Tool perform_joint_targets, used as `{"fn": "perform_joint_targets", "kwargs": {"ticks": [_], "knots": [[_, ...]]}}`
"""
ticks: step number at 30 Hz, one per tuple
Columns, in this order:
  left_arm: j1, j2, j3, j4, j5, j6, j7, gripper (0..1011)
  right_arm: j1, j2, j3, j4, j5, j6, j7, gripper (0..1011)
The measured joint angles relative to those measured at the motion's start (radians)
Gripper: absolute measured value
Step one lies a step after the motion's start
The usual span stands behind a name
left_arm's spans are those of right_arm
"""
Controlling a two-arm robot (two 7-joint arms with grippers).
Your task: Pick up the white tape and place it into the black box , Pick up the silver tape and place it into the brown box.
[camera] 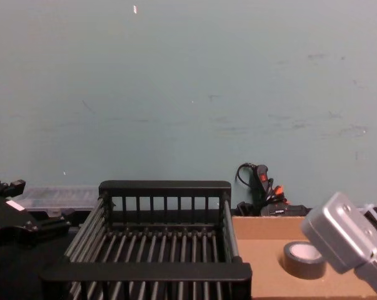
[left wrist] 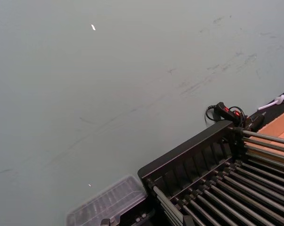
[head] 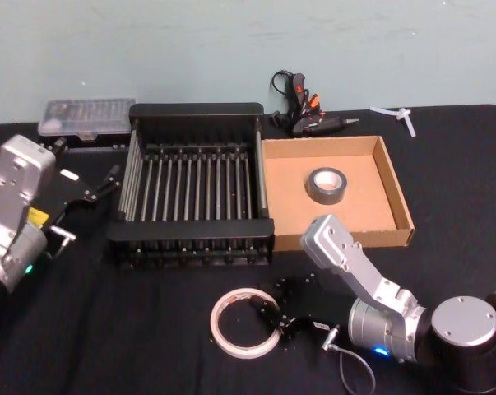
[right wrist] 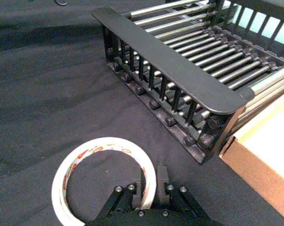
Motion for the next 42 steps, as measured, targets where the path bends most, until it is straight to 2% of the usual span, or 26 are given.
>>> {"fn": "perform_joint_targets", "kwargs": {"ticks": [2,3,7,14,22,42], "knots": [[0.000,0.000,0.000,0.000,0.000,0.000,0.000,1001,0.000,0.000,0.000,0.000,0.000,0.000,0.000,197],[0.000,0.000,0.000,0.000,0.000,0.000,0.000,1001,0.000,0.000,0.000,0.000,0.000,0.000,0.000,139],[0.000,0.000,0.000,0.000,0.000,0.000,0.000,1001,0.000,0.000,0.000,0.000,0.000,0.000,0.000,98],[0.000,0.000,0.000,0.000,0.000,0.000,0.000,1001,0.000,0.000,0.000,0.000,0.000,0.000,0.000,98],[0.000,0.000,0.000,0.000,0.000,0.000,0.000,1001,-0.002,0.009,0.008,-0.013,0.024,-0.022,0.025,98],[0.000,0.000,0.000,0.000,0.000,0.000,0.000,1001,-0.005,0.078,0.035,-0.148,0.104,-0.098,0.074,98]]}}
